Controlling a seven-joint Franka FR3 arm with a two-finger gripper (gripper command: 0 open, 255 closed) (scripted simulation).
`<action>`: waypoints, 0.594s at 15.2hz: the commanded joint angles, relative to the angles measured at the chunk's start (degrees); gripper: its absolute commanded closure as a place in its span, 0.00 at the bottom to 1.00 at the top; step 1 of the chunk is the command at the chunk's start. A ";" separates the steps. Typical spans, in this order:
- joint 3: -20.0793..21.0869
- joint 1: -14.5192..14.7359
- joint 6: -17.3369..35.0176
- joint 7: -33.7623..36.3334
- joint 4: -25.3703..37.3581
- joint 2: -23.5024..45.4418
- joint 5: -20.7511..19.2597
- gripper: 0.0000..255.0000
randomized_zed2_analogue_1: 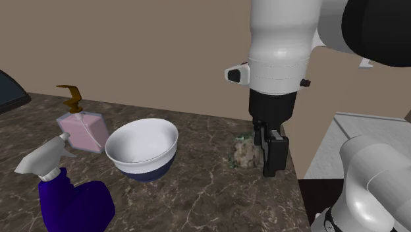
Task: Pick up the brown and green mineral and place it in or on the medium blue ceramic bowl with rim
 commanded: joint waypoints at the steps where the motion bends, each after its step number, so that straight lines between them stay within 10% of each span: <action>1: 0.00 0.00 0.00 0.00 0.00 0.00 0.00 0.00; 9: -24.02 3.10 2.79 -34.34 0.09 -0.05 -1.28 0.00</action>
